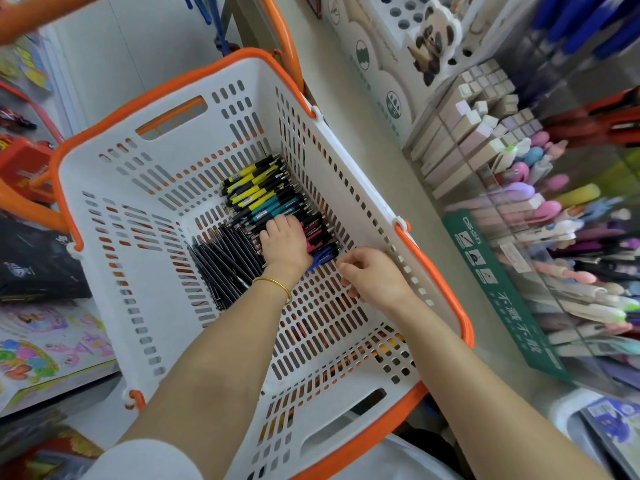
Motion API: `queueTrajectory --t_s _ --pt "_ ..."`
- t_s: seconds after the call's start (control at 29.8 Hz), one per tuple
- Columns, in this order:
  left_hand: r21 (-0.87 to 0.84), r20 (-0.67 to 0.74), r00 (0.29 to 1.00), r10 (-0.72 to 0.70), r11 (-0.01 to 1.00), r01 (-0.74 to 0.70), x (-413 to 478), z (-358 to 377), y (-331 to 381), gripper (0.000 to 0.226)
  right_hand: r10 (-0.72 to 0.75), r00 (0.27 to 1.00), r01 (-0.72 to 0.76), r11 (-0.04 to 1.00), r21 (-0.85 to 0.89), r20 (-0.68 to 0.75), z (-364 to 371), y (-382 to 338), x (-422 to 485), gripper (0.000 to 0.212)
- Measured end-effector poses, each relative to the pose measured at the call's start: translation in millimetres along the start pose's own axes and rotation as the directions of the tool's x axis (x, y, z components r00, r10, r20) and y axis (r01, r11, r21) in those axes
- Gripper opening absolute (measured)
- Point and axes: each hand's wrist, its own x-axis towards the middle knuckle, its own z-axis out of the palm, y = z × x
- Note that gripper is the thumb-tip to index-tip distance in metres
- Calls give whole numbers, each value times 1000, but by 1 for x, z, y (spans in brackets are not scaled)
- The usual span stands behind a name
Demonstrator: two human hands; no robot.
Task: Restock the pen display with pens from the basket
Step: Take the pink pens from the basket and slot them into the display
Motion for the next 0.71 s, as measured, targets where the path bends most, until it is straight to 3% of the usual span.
queueTrajectory --t_s 0.3,0.44,0.5,0.71 --pt "50 -198 980 23 999 -13 -17 29 0 53 1 1000 -1 1000 -6 -1 -1 -1 0 14" --pt "33 -314 948 43 999 -35 -21 37 3 31 0 1000 0 1000 -2 -3 0 -1 0 14" --pt "50 -319 947 42 998 -27 -23 38 5 21 -2 1000 2 1000 -5 -3 0 -1 0 14" --pt "48 -354 934 55 998 -41 -30 43 7 21 -8 1000 8 1000 -15 -1 0 -1 -1 14"
